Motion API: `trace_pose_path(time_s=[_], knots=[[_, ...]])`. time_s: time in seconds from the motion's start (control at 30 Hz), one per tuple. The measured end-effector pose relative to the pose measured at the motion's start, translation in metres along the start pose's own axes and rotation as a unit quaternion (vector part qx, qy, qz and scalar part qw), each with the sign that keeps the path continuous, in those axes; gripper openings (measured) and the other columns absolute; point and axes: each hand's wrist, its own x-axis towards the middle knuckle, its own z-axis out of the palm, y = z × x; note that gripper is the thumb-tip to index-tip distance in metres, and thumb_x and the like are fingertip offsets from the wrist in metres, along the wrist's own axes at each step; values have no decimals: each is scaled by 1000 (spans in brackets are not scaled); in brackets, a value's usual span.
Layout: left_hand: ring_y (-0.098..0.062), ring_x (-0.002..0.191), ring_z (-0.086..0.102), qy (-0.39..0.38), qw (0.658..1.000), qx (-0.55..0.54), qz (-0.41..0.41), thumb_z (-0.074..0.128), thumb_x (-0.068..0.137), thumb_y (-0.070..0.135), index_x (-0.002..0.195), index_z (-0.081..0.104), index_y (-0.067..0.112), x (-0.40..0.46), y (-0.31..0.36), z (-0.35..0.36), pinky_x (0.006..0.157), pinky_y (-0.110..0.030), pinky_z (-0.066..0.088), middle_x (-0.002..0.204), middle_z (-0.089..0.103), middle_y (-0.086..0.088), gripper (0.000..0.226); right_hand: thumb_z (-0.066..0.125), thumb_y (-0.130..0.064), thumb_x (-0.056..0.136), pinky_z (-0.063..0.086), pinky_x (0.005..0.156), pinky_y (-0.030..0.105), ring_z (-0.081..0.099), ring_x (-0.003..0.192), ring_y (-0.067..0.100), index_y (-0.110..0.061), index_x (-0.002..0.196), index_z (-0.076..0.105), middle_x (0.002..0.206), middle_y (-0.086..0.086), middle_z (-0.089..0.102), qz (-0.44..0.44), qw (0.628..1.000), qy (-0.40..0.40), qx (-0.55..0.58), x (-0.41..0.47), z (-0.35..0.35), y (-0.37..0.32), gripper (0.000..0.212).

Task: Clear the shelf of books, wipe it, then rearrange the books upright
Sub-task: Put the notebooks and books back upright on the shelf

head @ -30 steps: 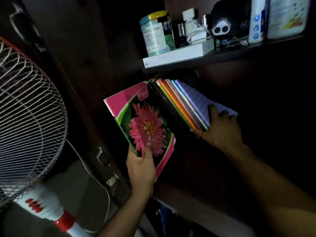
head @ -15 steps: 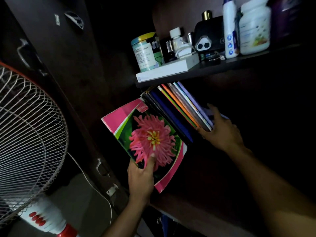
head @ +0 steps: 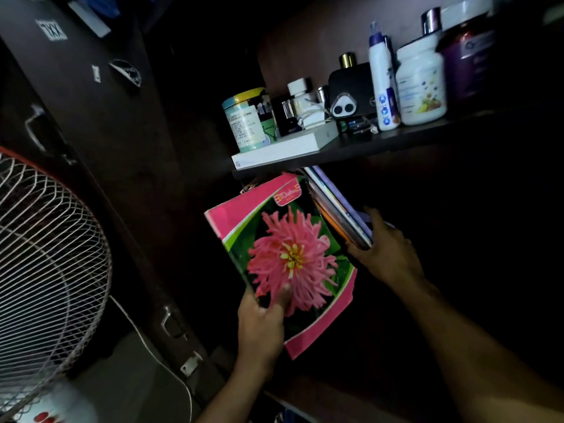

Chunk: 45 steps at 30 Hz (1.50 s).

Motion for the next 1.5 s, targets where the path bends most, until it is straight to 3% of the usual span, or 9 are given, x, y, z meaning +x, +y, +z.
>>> trace_pose_path(time_s=[0.13, 0.37, 0.53, 0.67, 0.8, 0.93, 1.07, 1.3, 1.5], knots=[[-22, 106, 70, 45, 998, -6, -38, 76, 88, 29, 118, 65, 21, 19, 1, 33, 93, -37, 53, 111, 74, -1, 33, 76, -48, 81, 52, 90, 40, 63, 114, 35, -33, 148, 37, 134, 6, 62, 8, 1000, 1, -9, 1, 0, 0, 80], [-19, 129, 54, 95, 995, -1, -42, 68, 82, 30, 152, 38, 24, -1, 13, 86, 111, -40, 42, 143, 55, 2, 76, 78, -51, 76, 53, 90, 40, 63, 116, 32, -24, 143, 47, 130, 7, 64, 11, 999, 16, -41, 1, 1, -2, 78], [-27, 119, 62, 151, 981, -71, -100, 76, 86, 10, 136, 55, 10, -15, -13, 64, 106, -49, 47, 126, 66, -8, 55, 77, -53, 75, 53, 89, 42, 63, 114, 36, -24, 141, 50, 129, 10, 65, 18, 998, 27, -62, 2, 5, -3, 77], [-21, 126, 56, 164, 985, -52, -27, 73, 81, 36, 145, 47, 19, -17, -2, 63, 110, -49, 42, 136, 60, 1, 71, 77, -55, 76, 54, 90, 43, 64, 113, 37, -24, 142, 49, 129, 12, 65, 37, 997, 28, -66, 0, 2, -5, 79], [-1, 113, 58, 198, 977, -68, 29, 71, 90, 22, 128, 51, 36, -12, 5, 60, 108, -33, 40, 122, 61, 19, 45, 75, -60, 75, 54, 89, 42, 64, 113, 36, -25, 142, 49, 128, 11, 66, 43, 996, 24, -68, 0, 3, -5, 80], [8, 130, 47, 171, 978, -111, 47, 56, 93, 58, 149, 41, 30, -16, 8, 63, 114, -20, 32, 141, 52, 20, 65, 75, -58, 74, 55, 84, 40, 66, 107, 35, -28, 134, 55, 119, 10, 68, 38, 996, 32, -74, -1, 0, -9, 70], [31, 94, 50, 54, 997, -37, 38, 56, 100, 16, 136, 29, 47, -3, 7, 79, 78, 7, 32, 111, 51, 37, 55, 75, -56, 70, 55, 84, 39, 67, 104, 33, -30, 128, 59, 116, 7, 70, 41, 996, 39, -65, -4, -2, -11, 65], [-12, 90, 62, 140, 989, -11, 57, 54, 96, 15, 138, 41, 18, 54, 19, 106, 81, -31, 48, 105, 63, 3, 43, 76, -56, 72, 57, 81, 37, 69, 100, 30, -31, 127, 57, 113, 3, 70, 33, 997, 40, -65, -2, 0, -9, 63], [0, 114, 43, 149, 981, 45, 117, 54, 93, 57, 148, 33, 21, 69, 9, 111, 86, -31, 42, 131, 39, 6, 70, 79, -60, 70, 55, 84, 38, 65, 109, 30, -25, 137, 54, 125, 3, 65, 25, 996, 11, -80, -1, 12, -5, 79]])
